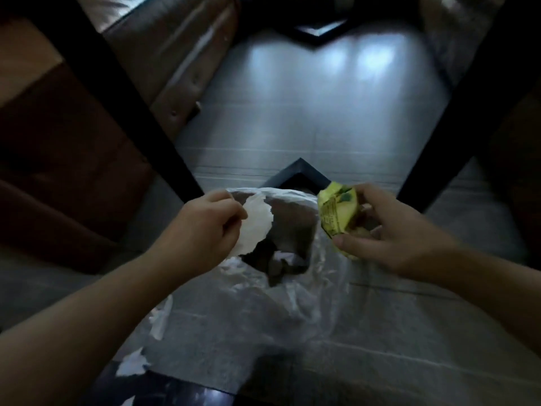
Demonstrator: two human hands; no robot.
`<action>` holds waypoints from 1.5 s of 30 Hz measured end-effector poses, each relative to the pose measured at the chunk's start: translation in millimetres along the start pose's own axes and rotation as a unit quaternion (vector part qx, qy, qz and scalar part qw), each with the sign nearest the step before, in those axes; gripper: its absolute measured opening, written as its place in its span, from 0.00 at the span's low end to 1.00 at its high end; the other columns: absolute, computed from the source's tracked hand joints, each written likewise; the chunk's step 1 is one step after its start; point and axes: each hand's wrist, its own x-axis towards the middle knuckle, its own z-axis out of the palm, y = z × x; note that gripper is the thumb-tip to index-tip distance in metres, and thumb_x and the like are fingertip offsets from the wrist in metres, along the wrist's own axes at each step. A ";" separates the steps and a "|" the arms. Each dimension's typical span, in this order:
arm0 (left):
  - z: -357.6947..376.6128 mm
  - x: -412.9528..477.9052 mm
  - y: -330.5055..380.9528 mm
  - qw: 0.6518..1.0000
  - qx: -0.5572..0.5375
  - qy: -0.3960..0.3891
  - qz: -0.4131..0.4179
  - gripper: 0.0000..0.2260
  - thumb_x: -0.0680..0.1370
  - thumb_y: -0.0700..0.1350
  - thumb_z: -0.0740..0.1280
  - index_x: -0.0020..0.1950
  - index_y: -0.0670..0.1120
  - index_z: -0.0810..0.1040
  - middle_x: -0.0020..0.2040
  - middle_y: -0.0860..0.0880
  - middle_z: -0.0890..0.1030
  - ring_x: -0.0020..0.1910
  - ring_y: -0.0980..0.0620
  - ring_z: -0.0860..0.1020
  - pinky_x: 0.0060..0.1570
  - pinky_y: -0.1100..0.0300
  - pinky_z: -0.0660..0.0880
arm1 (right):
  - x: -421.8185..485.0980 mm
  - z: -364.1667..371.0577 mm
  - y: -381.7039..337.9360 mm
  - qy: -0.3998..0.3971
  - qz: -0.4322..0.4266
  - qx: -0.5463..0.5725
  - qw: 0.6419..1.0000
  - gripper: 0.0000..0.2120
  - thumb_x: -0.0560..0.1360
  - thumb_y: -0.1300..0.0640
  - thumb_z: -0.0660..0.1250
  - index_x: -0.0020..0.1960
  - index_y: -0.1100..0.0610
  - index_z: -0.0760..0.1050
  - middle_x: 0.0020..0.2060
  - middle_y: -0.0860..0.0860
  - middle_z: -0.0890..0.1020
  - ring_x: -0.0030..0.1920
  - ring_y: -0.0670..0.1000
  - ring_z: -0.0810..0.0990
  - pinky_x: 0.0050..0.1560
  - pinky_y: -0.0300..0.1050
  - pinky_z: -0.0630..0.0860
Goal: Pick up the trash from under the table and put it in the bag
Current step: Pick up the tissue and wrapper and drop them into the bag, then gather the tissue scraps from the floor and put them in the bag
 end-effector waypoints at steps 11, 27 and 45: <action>33.9 -0.6 -44.6 0.999 -0.034 -0.009 -0.041 0.05 0.71 0.36 0.66 0.43 0.41 0.82 0.44 0.44 0.80 0.42 0.46 0.79 0.42 0.58 0.76 | 73.7 75.5 -7.2 -0.045 -0.009 -0.224 0.973 0.35 0.64 0.38 0.72 0.67 0.48 0.67 0.59 0.48 0.75 0.60 0.50 0.74 0.58 0.44 0.70; -3.7 -29.4 -60.1 1.000 0.028 -0.005 0.003 0.25 0.75 0.56 0.62 0.69 0.46 0.70 0.65 0.44 0.75 0.63 0.47 0.72 0.58 0.57 0.70 | 57.7 85.7 -52.1 -0.067 -0.127 -0.409 0.901 0.42 0.66 0.30 0.64 0.74 0.48 0.59 0.73 0.50 0.66 0.69 0.53 0.69 0.62 0.49 0.70; 29.3 -328.2 -208.8 0.908 0.036 -0.177 -0.379 0.21 0.75 0.58 0.61 0.62 0.48 0.70 0.56 0.47 0.76 0.53 0.45 0.77 0.47 0.49 0.76 | 84.3 338.2 -124.0 -0.258 -0.138 -0.318 0.902 0.27 0.73 0.42 0.65 0.69 0.47 0.63 0.65 0.47 0.68 0.56 0.51 0.76 0.49 0.49 0.77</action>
